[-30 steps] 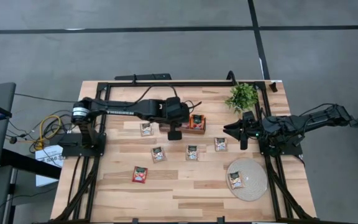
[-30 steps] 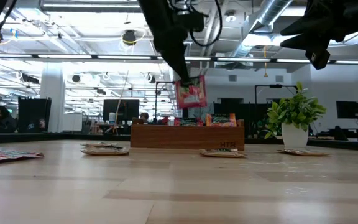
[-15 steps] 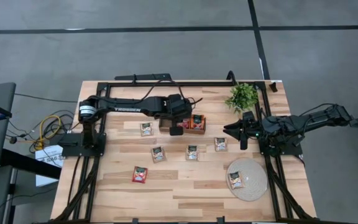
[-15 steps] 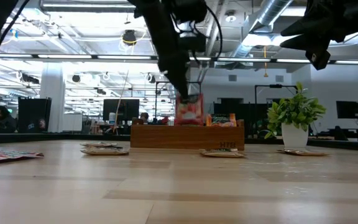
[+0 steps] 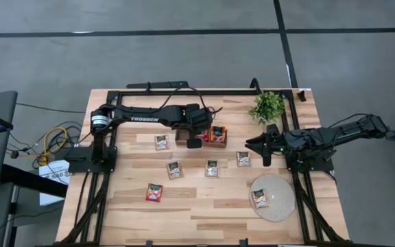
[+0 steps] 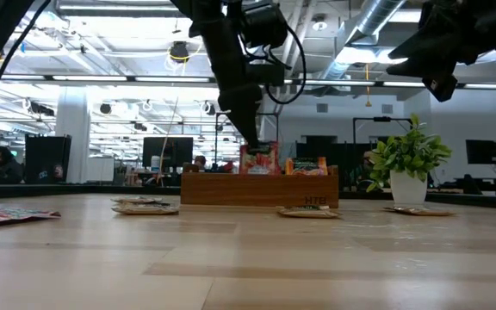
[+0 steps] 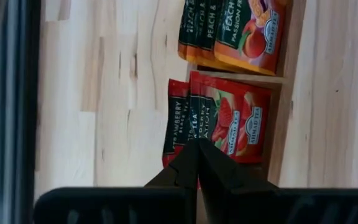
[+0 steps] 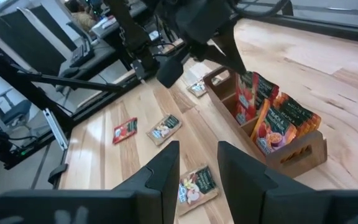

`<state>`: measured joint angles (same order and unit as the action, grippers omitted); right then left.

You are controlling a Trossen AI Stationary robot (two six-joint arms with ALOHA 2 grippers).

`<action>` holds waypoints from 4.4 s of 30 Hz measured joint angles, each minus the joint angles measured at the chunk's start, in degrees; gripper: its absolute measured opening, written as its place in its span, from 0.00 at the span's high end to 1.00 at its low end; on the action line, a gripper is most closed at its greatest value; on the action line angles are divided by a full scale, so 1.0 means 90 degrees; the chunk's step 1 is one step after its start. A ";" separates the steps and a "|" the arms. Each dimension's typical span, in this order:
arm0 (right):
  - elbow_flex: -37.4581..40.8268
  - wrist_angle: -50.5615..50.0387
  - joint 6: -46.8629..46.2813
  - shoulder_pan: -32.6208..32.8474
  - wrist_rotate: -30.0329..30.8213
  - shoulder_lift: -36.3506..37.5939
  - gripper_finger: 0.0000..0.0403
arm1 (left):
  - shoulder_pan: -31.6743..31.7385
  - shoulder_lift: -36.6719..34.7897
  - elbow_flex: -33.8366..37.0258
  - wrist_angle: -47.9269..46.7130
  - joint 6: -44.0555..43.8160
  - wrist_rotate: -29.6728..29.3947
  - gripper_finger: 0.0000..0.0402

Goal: Pick & Place Tea
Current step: Put the red tea bag into the middle section of the wooden organizer

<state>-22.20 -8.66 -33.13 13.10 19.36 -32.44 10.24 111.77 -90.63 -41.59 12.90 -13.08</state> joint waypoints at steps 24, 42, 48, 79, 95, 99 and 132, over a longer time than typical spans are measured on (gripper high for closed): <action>0.0000 0.0018 -0.0054 0.0000 -0.0001 -0.0193 0.75 | -0.0007 0.0223 0.0000 0.0178 -0.0312 0.0220 1.00; 0.0000 0.0018 -0.0113 0.0000 -0.0001 -0.0193 0.75 | -0.0007 0.0221 0.0000 0.0159 -0.0361 0.0206 0.99; 0.0000 0.0017 -0.0113 0.0000 0.0001 -0.0193 0.75 | -0.0007 0.0216 0.0000 0.0144 -0.0356 0.0203 0.90; 0.0000 0.0013 -0.0118 0.0000 -0.0008 -0.0193 0.75 | -0.1778 -0.1438 0.0302 -0.3825 -0.2253 0.2412 0.65; 0.0002 -0.0006 -0.0288 0.0000 -0.0217 -0.0192 0.75 | -0.3456 -0.1801 0.3009 -0.1389 -0.3830 0.1858 0.65; 0.0002 0.0004 -0.0329 -0.0001 -0.0307 -0.0190 0.75 | -0.3462 -0.1913 0.3250 -0.1352 -0.3883 0.1541 0.65; 0.0002 -0.0005 -0.0324 -0.0002 -0.0329 -0.0192 0.75 | -0.3738 -0.1923 0.4534 0.0015 -0.4651 0.1949 0.65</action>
<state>-22.17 -8.70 -36.05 13.09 16.40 -34.17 -23.41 94.45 -49.82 -41.46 -28.96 4.46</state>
